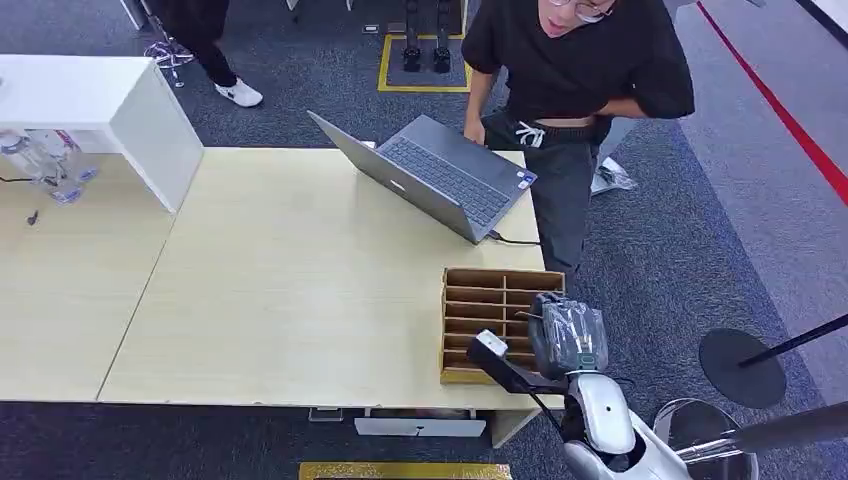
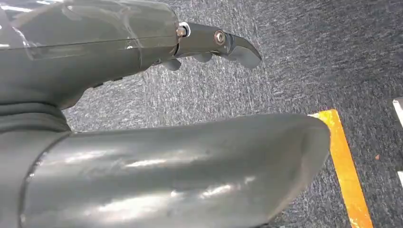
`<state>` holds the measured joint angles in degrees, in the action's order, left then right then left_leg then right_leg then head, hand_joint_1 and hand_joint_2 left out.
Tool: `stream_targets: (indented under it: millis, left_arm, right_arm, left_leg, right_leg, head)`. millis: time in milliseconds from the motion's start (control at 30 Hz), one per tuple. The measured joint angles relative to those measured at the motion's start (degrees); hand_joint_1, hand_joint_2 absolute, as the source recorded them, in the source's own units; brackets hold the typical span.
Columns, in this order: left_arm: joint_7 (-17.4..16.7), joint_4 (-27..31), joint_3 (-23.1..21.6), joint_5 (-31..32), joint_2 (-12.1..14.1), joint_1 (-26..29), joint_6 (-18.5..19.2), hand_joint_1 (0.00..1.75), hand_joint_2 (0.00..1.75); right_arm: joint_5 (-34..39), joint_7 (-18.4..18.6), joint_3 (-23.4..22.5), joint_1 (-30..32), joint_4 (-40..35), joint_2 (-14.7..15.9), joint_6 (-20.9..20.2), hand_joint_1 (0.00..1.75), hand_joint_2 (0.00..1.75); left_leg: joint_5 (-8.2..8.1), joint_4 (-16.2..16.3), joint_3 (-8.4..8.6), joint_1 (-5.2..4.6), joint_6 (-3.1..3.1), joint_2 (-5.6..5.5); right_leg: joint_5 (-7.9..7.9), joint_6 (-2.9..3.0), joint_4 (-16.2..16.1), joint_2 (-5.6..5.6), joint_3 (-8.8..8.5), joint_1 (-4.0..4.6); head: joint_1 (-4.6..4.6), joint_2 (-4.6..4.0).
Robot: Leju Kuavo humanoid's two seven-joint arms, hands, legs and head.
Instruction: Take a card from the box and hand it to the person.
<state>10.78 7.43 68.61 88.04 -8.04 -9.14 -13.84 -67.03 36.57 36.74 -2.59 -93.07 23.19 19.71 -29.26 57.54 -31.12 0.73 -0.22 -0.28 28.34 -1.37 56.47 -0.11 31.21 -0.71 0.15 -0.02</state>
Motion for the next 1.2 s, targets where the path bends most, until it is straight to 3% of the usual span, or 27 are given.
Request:
stream_targets:
  millis: [400, 833, 1200]
  left_arm:
    - [0.0, 0.0, 0.0, 0.0, 0.0, 0.0, 0.0, 0.0, 0.0]
    - [0.1, 0.0, 0.0, 0.0, 0.0, 0.0, 0.1, 0.0, 0.0]
    - [0.0, 0.0, 0.0, 0.0, 0.0, 0.0, 0.5, 0.0, 0.0]
  right_arm:
    - [-2.2, 0.0, -0.1, 0.0, -0.5, 0.3, 0.3, 1.43, 1.75]
    - [-11.0, -0.6, -3.3, -1.2, -14.6, 4.3, -13.1, 1.4, 1.75]
    - [-12.3, -0.8, -6.5, -2.9, -25.1, 6.6, -14.8, 1.45, 1.75]
  left_leg:
    - [0.0, 0.0, -0.01, 0.0, 0.0, 0.0]
    - [0.0, 0.0, 0.0, -0.01, 0.0, 0.0]
    - [0.0, 0.0, 0.0, -0.01, 0.0, 0.0]
  right_leg:
    - [0.0, 0.0, 0.0, 0.0, 0.0, 0.0]
    - [-0.01, -0.01, 0.0, 0.0, 0.0, -0.01]
    - [-0.01, -0.01, 0.0, 0.0, 0.0, -0.01]
  head:
    - [0.0, 0.0]
    - [-0.02, 0.0]
    - [0.0, 0.0]
